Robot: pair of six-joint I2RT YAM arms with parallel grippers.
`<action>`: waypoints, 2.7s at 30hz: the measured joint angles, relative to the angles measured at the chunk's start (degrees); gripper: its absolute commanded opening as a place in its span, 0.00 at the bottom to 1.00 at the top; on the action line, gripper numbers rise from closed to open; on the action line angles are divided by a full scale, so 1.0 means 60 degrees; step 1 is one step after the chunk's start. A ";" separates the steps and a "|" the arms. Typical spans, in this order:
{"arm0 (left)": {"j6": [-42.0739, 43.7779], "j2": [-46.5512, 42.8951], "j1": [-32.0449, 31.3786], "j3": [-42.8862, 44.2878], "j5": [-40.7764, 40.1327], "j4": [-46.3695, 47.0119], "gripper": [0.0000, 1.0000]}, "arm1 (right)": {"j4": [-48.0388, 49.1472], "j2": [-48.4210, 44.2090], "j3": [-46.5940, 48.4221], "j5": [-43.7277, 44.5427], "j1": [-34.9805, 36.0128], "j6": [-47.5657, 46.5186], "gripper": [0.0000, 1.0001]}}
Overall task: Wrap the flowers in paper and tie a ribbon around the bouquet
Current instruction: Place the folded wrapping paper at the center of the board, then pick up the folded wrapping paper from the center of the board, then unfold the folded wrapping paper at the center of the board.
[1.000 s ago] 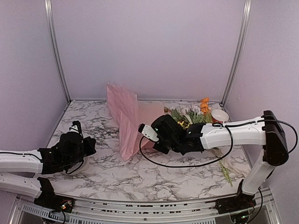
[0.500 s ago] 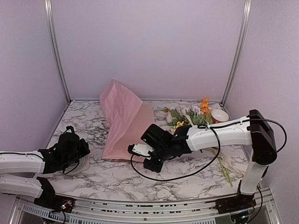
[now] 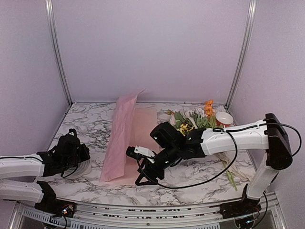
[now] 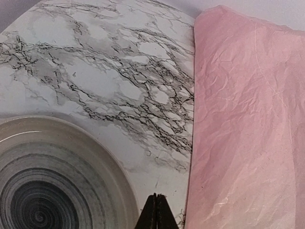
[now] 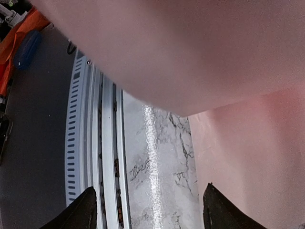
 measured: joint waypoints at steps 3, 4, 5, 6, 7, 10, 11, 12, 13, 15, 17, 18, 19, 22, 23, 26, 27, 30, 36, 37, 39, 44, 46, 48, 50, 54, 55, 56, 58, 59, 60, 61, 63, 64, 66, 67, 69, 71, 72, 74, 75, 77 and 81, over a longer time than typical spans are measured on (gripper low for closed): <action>0.0739 -0.0124 -0.0229 0.0113 0.0452 -0.0022 0.57 | 0.0135 0.0076 0.0255 0.0127 -0.0280 -0.0047 0.68; 0.1177 -0.0157 -0.0535 0.0197 0.0597 0.0036 0.64 | 0.0120 0.0313 0.0539 0.0259 -0.0488 -0.0047 0.66; 0.1650 -0.0178 -0.1042 0.0321 0.0758 0.0117 0.74 | 0.0131 0.0550 0.0776 0.0346 -0.0707 -0.0051 0.65; 0.2116 -0.0178 -0.1537 0.0470 0.0874 0.0222 0.79 | 0.0182 0.0885 0.1086 0.0419 -0.1013 -0.0033 0.65; 0.2597 -0.0153 -0.2014 0.0623 0.1002 0.0361 0.82 | 0.0339 0.1242 0.1337 0.0441 -0.1384 0.0007 0.65; 0.4211 0.0331 -0.3366 0.1206 0.1209 0.1027 0.96 | 0.0801 0.1960 0.1537 0.0437 -0.2229 0.0251 0.64; 0.4710 0.0583 -0.3588 0.1344 0.1217 0.1206 0.97 | 0.0882 0.2131 0.1559 0.0441 -0.2422 0.0302 0.64; 0.5264 0.0914 -0.3781 0.1483 0.1188 0.1410 0.99 | 0.0943 0.2251 0.1577 0.0430 -0.2521 0.0357 0.64; 0.5836 0.1311 -0.3938 0.1621 0.1107 0.1603 0.99 | 0.1045 0.2368 0.1603 0.0401 -0.2550 0.0419 0.65; 0.6830 0.2113 -0.4109 0.1840 0.0947 0.1832 0.99 | 0.1311 0.2448 0.1621 0.0211 -0.2470 0.0521 0.65; 0.7450 0.2779 -0.4146 0.2007 0.0736 0.2022 0.99 | 0.1541 0.2455 0.1639 0.0058 -0.2379 0.0637 0.65; 0.7672 0.3118 -0.4146 0.2102 0.0597 0.2120 0.99 | 0.1614 0.2466 0.1701 0.0000 -0.2353 0.0710 0.64; 0.7854 0.3435 -0.4135 0.2182 0.0466 0.2273 0.99 | 0.1705 0.2495 0.1800 -0.0051 -0.2335 0.0761 0.64; 0.8007 0.4127 -0.3963 0.2277 0.0335 0.2798 0.97 | 0.1861 0.2623 0.2106 -0.0127 -0.2306 0.0892 0.64; 0.8007 0.4277 -0.3861 0.2277 0.0331 0.3002 0.95 | 0.1891 0.2681 0.2211 -0.0146 -0.2306 0.0918 0.64; 0.7978 0.4659 -0.3621 0.2273 0.0313 0.3814 0.75 | 0.1960 0.2823 0.2408 -0.0164 -0.2306 0.0969 0.64; 0.8014 0.4787 -0.3566 0.2284 0.0277 0.4036 0.67 | 0.1956 0.2860 0.2448 -0.0171 -0.2306 0.0973 0.64; 0.8102 0.5257 -0.3483 0.2390 0.0135 0.4477 0.57 | 0.1960 0.2929 0.2495 -0.0189 -0.2306 0.0998 0.64; 0.8153 0.5778 -0.3126 0.2546 -0.0149 0.4794 0.00 | 0.1985 0.2932 0.2495 -0.0208 -0.2342 0.1024 0.64; 0.8098 0.5778 -0.3049 0.2561 -0.0182 0.4838 0.00 | 0.1985 0.2932 0.2495 -0.0208 -0.2353 0.1024 0.64; 0.8029 0.5774 -0.2940 0.2594 -0.0226 0.4900 0.00 | 0.1974 0.2932 0.2495 -0.0197 -0.2375 0.1020 0.64; 0.7592 0.5359 -0.2830 0.2583 -0.0138 0.4892 0.00 | 0.1708 0.2747 0.2295 0.0375 -0.2601 0.0798 0.65; 0.7067 0.4732 -0.2754 0.2415 -0.0080 0.4954 0.00 | 0.1468 0.2452 0.1971 0.1002 -0.2827 0.0539 0.65; 0.6364 0.3920 -0.2579 0.2106 -0.0004 0.5118 0.00 | 0.1024 0.2404 0.1996 0.1479 -0.2962 0.0073 0.65; 0.5581 0.3184 -0.2364 0.1679 0.0040 0.5493 0.00 | 0.0186 0.2707 0.2568 0.1843 -0.3107 -0.0627 0.66; 0.3883 0.2328 -0.2109 0.0408 -0.0058 0.6699 0.00 | -0.0754 0.3464 0.3774 0.2073 -0.3126 -0.1661 0.68; 0.3377 0.2164 -0.2087 0.0018 -0.0146 0.6914 0.00 | -0.0871 0.3566 0.3861 0.2178 -0.3111 -0.1887 0.68; 0.2954 0.2029 -0.2073 -0.0273 -0.0251 0.7023 0.00 | -0.0987 0.3639 0.3883 0.2251 -0.3096 -0.2051 0.67; 0.2146 0.1672 -0.2051 -0.0801 -0.0495 0.7162 0.00 | -0.1242 0.3829 0.3942 0.2452 -0.3093 -0.2295 0.67; 0.1752 0.1381 -0.2047 -0.1056 -0.0630 0.7184 0.00 | -0.1446 0.4003 0.4003 0.2557 -0.3093 -0.2430 0.66; 0.1384 0.1045 -0.2040 -0.1264 -0.0765 0.7184 0.00 | -0.1592 0.4153 0.4014 0.2637 -0.3093 -0.2528 0.66; 0.1107 0.0739 -0.2022 -0.1402 -0.0896 0.7191 0.00 | -0.1752 0.4277 0.3996 0.2707 -0.3093 -0.2597 0.66; 0.0481 0.0036 -0.1938 -0.1643 -0.1158 0.7169 0.00 | -0.1789 0.4320 0.3880 0.2790 -0.3078 -0.2754 0.66; 0.0262 -0.0273 -0.1894 -0.1734 -0.1260 0.7165 0.00 | -0.1774 0.4277 0.3789 0.2845 -0.3075 -0.2794 0.66; -0.0138 -0.0823 -0.1825 -0.1821 -0.1443 0.7027 0.00 | -0.1668 0.4175 0.3614 0.2929 -0.3038 -0.2885 0.66; -0.0368 -0.1082 -0.1803 -0.1836 -0.1512 0.6903 0.00 | -0.1650 0.4127 0.3541 0.3016 -0.2998 -0.2932 0.66; -0.0860 -0.1588 -0.1778 -0.1872 -0.1690 0.6634 0.00 | -0.1741 0.4084 0.3526 0.3111 -0.2914 -0.3027 0.66; -0.1362 -0.2069 -0.1778 -0.1971 -0.1843 0.6288 0.00 | -0.1978 0.4062 0.3592 0.3177 -0.2827 -0.3122 0.66; -0.1614 -0.2284 -0.1778 -0.2022 -0.1923 0.6080 0.00 | -0.2193 0.4058 0.3694 0.3206 -0.2805 -0.3162 0.66; -0.2248 -0.2707 -0.1778 -0.2069 -0.2087 0.5359 0.00 | -0.2561 0.4047 0.3993 0.3260 -0.2754 -0.3202 0.67; -0.2550 -0.2827 -0.1778 -0.2069 -0.2153 0.5023 0.00 | -0.2612 0.4007 0.4120 0.3279 -0.2721 -0.3213 0.68; -0.3187 -0.2976 -0.1778 -0.2069 -0.2226 0.4368 0.00 | -0.2550 0.3869 0.4255 0.3282 -0.2696 -0.3238 0.69; -0.4452 -0.3340 -0.1778 -0.2080 -0.2506 0.2732 0.00 | -0.2412 0.3891 0.4710 0.3300 -0.2623 -0.3330 0.68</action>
